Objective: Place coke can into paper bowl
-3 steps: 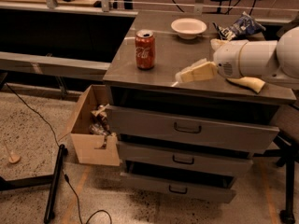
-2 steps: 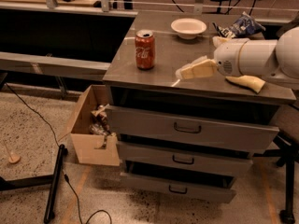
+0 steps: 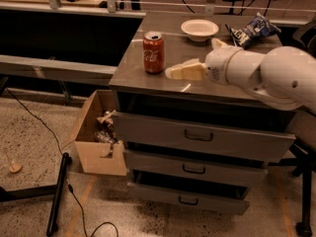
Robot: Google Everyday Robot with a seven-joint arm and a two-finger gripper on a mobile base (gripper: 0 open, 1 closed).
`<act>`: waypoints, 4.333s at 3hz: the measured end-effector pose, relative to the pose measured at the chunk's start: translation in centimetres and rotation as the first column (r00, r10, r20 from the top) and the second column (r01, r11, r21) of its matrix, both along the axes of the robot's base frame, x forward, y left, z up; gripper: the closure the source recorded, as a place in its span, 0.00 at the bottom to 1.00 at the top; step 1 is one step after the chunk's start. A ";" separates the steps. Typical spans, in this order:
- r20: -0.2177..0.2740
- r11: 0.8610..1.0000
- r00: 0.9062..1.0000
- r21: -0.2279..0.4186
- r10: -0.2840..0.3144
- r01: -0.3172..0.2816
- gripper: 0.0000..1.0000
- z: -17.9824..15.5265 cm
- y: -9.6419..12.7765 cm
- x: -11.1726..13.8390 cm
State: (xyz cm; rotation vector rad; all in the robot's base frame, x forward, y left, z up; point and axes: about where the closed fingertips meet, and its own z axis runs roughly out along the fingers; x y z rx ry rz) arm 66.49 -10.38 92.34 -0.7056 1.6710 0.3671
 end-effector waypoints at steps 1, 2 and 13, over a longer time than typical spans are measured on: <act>0.089 0.991 0.995 0.130 -0.042 0.030 0.00 0.8 3.1 3.7; 0.131 0.978 0.990 0.207 -0.042 0.014 0.00 1.1 5.6 6.6; 0.072 0.939 0.947 0.176 -0.312 0.296 1.00 1.3 -7.6 16.8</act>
Offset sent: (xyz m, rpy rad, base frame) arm 0.1020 0.0866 0.0144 0.3054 -0.1870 -0.0104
